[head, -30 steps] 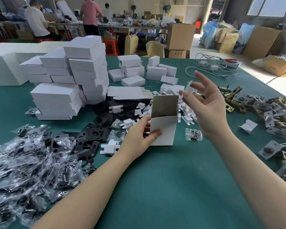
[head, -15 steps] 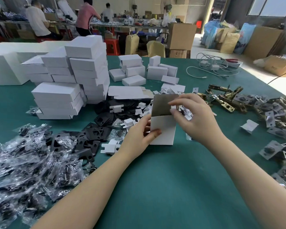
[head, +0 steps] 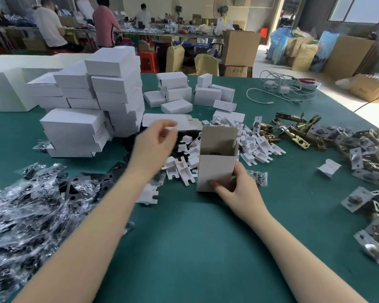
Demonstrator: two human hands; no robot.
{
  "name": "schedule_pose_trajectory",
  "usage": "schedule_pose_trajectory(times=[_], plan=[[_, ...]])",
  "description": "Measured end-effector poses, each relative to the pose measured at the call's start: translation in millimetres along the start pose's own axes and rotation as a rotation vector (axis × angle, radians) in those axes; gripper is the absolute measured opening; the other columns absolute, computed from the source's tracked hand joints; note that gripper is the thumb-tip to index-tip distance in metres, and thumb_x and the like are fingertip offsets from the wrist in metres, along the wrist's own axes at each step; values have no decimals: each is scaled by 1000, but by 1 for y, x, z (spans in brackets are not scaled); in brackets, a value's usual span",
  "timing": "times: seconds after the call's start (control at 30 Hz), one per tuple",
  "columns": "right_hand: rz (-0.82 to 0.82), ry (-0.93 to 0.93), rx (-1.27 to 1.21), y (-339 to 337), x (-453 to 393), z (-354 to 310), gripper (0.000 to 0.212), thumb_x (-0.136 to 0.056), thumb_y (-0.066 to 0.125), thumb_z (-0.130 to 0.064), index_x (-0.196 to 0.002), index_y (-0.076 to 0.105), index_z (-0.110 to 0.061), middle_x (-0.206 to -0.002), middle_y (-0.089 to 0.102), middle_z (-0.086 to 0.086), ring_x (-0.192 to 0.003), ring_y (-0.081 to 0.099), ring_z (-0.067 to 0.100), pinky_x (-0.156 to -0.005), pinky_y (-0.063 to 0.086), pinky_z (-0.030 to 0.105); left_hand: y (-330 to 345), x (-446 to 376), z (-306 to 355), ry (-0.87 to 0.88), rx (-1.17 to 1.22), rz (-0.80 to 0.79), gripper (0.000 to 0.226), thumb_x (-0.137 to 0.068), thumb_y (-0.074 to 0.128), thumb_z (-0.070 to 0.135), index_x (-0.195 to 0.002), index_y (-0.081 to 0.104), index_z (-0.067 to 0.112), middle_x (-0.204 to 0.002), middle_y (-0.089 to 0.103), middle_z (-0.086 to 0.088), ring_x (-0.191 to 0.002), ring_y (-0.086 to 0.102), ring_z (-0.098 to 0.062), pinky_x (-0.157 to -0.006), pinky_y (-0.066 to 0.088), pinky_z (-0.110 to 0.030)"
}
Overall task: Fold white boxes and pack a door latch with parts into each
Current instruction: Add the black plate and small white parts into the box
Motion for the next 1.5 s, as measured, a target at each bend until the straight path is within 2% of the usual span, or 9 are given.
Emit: schedule_pose_trajectory(times=[0.17,0.27,0.4,0.7,1.13,1.23,1.3,1.4,1.5], plan=[[1,35,6,1,-1,0,45,-82,72,-33,-116,45,-46,-83,59,-35,-67,56,0,-57,38,12,-65,-18,-40,-335,-783,-346,31,-90,65,40,-118,63,26,-117,66,2,-99,58,-17,-87,43,-28],[0,50,3,0,-1,1,45,-82,73,-33,-114,45,-47,-81,61,-30,-67,56,-1,-57,38,12,-69,-11,-57,-489,-1001,-543,49,-93,59,48,-131,60,18,-133,60,-7,-118,56,-25,-98,44,-32],[-9,53,29,1,0,1,45,-82,72,-35,-116,45,-45,-80,59,-35,-65,55,2,-54,37,14,-69,-11,-55,-454,-942,-446,21,-93,64,33,-108,75,23,-107,71,-1,-100,62,-24,-92,51,-36],[-9,40,40,1,0,4,46,-83,72,-33,-120,46,-41,-74,56,-40,-64,55,-2,-55,39,11,-72,-8,-45,-523,-899,-516,45,-85,74,28,-128,63,19,-130,62,-3,-115,58,-23,-96,45,-30],[-9,30,44,1,-1,5,45,-83,72,-33,-119,46,-42,-77,59,-37,-65,56,-2,-56,39,11,-82,-15,-23,-520,-882,-377,40,-83,78,19,-121,68,20,-121,67,-7,-112,59,-26,-99,45,-35],[-11,30,49,1,-1,5,44,-83,72,-33,-117,45,-42,-76,58,-39,-65,56,-2,-55,38,11,-86,-19,-11,-352,-727,-177,23,-83,77,22,-105,74,27,-103,71,3,-94,61,-16,-93,46,-32],[-14,33,45,1,-1,5,45,-84,71,-32,-118,45,-42,-76,59,-38,-65,56,-3,-55,38,10,-86,-19,-4,-299,-379,-77,12,-85,74,21,-89,73,33,-89,69,14,-85,60,-5,-84,45,-28],[-15,35,48,1,-1,5,47,-83,71,-32,-121,45,-42,-76,59,-38,-65,56,-2,-55,38,11,-78,-16,5,-461,267,-118,14,-94,64,16,-92,72,27,-92,73,9,-86,70,-8,-70,55,-29],[-14,42,46,1,-1,6,47,-83,71,-34,-122,46,-41,-76,58,-39,-65,56,-2,-55,38,11,-69,-16,9,-523,563,-182,15,-96,58,12,-100,71,17,-82,75,4,-78,74,-16,-59,59,-26]])
Point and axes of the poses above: each hand's wrist, its own x-axis away from the middle knuckle, its own y-axis out of the palm, z = x × y, the point moved 2 cm from there along -x, towards the middle knuckle
